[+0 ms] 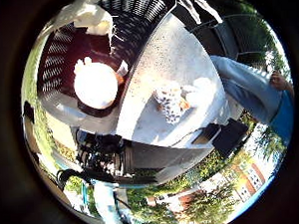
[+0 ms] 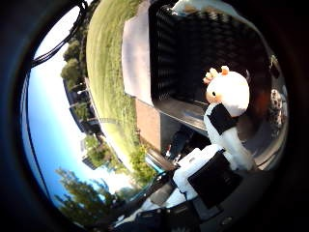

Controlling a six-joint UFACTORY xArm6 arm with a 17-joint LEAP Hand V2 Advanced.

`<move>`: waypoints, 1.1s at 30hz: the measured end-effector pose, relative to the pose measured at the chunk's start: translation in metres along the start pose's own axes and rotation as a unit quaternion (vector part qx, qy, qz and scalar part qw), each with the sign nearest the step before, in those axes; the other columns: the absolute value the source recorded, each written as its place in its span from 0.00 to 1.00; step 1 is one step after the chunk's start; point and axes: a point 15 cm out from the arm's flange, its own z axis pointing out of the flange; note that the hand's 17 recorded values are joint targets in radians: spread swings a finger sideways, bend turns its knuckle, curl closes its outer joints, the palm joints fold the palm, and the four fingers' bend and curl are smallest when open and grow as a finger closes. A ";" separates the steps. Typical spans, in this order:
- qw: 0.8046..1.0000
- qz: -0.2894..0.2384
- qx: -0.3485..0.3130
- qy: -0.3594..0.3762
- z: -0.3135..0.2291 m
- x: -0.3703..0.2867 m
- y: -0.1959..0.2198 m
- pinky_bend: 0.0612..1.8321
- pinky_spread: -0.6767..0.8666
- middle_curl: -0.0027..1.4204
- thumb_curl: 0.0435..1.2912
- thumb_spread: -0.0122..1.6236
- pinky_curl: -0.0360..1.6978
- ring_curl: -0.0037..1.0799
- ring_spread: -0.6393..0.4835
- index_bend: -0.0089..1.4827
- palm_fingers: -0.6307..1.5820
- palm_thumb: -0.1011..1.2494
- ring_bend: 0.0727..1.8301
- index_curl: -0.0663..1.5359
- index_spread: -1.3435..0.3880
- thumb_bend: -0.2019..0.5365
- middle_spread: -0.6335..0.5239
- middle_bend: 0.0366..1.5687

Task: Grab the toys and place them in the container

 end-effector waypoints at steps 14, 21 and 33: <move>0.989 0.139 0.017 0.050 -0.007 0.177 0.067 0.33 0.78 0.24 0.32 0.69 0.30 0.31 0.84 0.11 0.34 0.59 0.26 0.16 0.70 0.20 0.68 0.10; 0.976 0.198 0.000 0.092 0.054 0.229 0.056 0.32 0.77 0.25 0.25 0.68 0.29 0.32 0.83 0.11 0.37 0.46 0.28 0.17 0.77 0.20 0.67 0.11; 0.962 0.226 -0.037 0.148 0.134 0.246 0.036 0.28 0.76 0.28 0.21 0.65 0.25 0.32 0.83 0.12 0.44 0.38 0.31 0.18 0.80 0.22 0.62 0.15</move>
